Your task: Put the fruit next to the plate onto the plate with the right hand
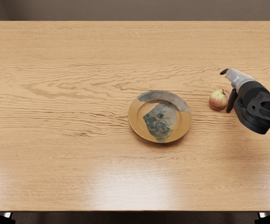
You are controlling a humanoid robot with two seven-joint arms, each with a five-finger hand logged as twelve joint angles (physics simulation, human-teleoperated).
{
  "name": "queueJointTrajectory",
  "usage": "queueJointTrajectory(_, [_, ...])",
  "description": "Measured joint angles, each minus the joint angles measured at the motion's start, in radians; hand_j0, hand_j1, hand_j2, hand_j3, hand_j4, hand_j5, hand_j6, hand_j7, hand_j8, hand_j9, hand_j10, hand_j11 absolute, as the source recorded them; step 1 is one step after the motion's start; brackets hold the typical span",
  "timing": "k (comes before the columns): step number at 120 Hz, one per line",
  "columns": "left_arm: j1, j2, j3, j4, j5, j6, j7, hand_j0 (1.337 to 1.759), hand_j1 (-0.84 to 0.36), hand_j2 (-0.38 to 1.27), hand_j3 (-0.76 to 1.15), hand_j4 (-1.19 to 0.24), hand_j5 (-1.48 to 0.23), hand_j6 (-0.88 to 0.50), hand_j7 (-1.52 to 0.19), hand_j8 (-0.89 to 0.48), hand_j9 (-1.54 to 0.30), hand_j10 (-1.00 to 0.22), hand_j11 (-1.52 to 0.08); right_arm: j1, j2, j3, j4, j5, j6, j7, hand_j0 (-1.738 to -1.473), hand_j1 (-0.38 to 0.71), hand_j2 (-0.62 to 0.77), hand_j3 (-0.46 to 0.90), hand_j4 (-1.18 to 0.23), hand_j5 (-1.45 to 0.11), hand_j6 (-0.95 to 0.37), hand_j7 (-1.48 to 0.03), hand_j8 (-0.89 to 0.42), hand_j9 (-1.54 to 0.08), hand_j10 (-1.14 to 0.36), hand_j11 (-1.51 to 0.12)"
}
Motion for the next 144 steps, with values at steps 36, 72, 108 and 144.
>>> queueJointTrajectory(36, [0.001,0.0,0.0,0.0,0.0,0.0,0.0,1.658,0.34,0.0,0.0,-0.01,-0.01,-0.01,-0.01,-0.01,-0.01,-0.01,-0.01,-0.022,0.007,-0.015,0.001,0.0,-0.03,0.0,-1.658,-0.15,-0.03,0.0,-0.17,-0.22,-0.17,-0.22,-0.17,-0.22,-0.17,-0.22])
queueJointTrajectory(72, [0.002,0.0,0.001,0.0,0.0,0.0,0.0,1.658,0.34,0.0,0.0,-0.01,-0.01,-0.01,-0.01,-0.01,-0.01,-0.01,-0.01,-0.034,0.024,-0.023,-0.008,0.002,-0.061,0.0,-1.658,-0.08,-0.04,0.0,-0.23,-0.29,-0.23,-0.29,-0.23,-0.29,-0.23,-0.29])
queueJointTrajectory(108, [0.002,0.0,0.0,0.0,0.0,0.0,0.0,1.658,0.34,0.0,0.0,-0.01,-0.01,-0.01,-0.01,-0.01,-0.01,-0.01,-0.01,-0.047,0.051,-0.015,-0.037,0.017,-0.065,0.0,-1.658,-0.02,-0.05,0.0,-0.28,-0.36,-0.28,-0.36,-0.28,-0.36,-0.28,-0.36])
queueJointTrajectory(144, [0.002,0.0,0.001,0.0,0.0,0.0,0.0,1.658,0.34,0.0,0.0,-0.01,-0.01,-0.01,-0.01,-0.01,-0.01,-0.01,-0.01,-0.064,0.07,-0.016,-0.051,0.02,-0.066,0.0,-1.658,0.02,-0.06,0.0,-0.31,-0.4,-0.31,-0.4,-0.31,-0.4,-0.31,-0.4])
